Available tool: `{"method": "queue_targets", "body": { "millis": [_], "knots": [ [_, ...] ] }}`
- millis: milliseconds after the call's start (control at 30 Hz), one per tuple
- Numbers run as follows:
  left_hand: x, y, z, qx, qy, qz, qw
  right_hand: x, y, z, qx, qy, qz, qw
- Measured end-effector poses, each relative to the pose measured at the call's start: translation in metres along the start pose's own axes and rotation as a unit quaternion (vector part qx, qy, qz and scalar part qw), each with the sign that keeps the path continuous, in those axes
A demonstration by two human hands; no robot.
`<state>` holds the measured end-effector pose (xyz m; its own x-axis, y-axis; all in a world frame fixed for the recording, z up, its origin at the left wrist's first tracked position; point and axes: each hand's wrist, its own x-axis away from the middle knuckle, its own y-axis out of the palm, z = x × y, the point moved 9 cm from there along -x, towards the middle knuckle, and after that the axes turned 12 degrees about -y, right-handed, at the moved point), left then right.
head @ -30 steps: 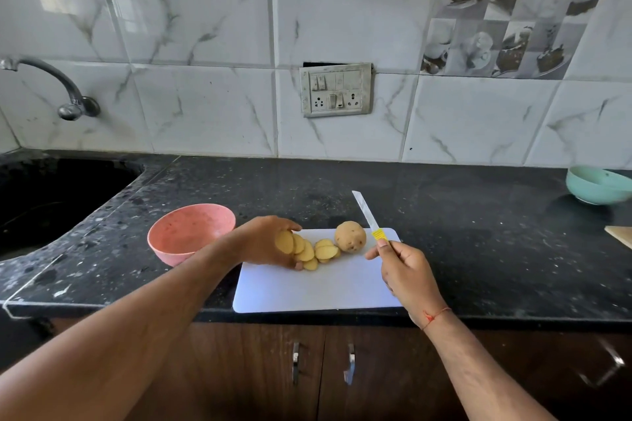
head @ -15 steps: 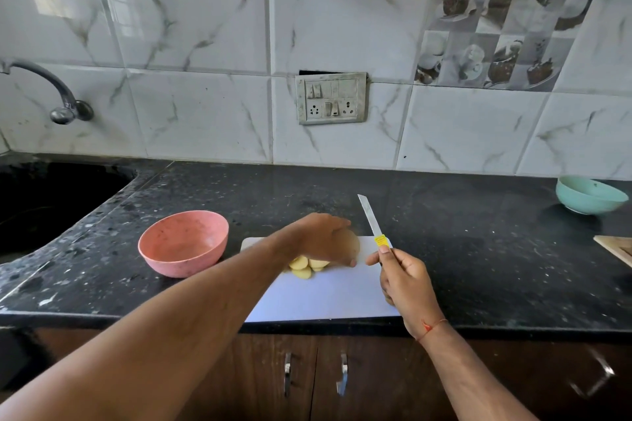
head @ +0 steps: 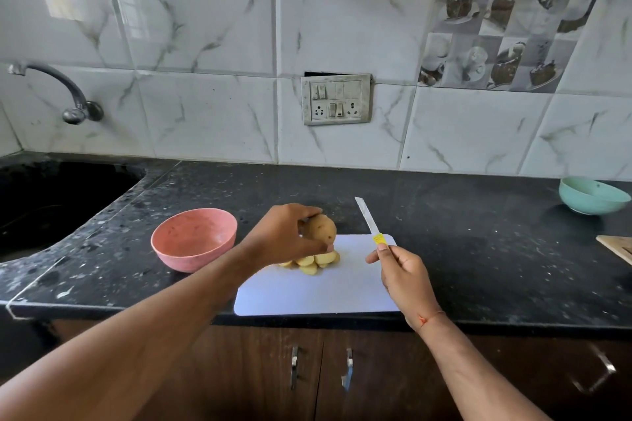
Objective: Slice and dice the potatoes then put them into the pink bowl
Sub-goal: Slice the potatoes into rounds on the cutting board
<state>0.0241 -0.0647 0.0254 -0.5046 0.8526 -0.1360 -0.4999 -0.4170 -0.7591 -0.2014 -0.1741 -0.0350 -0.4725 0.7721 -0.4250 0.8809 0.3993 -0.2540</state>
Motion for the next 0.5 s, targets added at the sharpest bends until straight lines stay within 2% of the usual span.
{"method": "queue_targets", "body": {
  "millis": [100,200,300,433,500],
  "knots": [
    [0.023,-0.025,-0.026,0.01,-0.016,0.039,0.999,-0.003,0.008,-0.004,0.081,-0.006,-0.023,0.996],
    [0.042,-0.047,-0.038,0.03,-0.029,0.066,0.997,-0.004,0.025,-0.012,0.176,-0.006,-0.077,0.981],
    [0.056,-0.069,-0.041,0.04,-0.028,0.09,0.995,0.005,0.054,-0.034,0.216,-0.033,-0.131,0.967],
    [0.066,-0.09,-0.045,0.039,-0.038,0.122,0.991,0.026,0.112,-0.077,0.31,-0.152,-0.204,0.916],
    [0.07,-0.093,-0.047,0.031,-0.044,0.127,0.99,0.038,0.137,-0.089,0.362,-0.183,-0.226,0.886]
  ]
}}
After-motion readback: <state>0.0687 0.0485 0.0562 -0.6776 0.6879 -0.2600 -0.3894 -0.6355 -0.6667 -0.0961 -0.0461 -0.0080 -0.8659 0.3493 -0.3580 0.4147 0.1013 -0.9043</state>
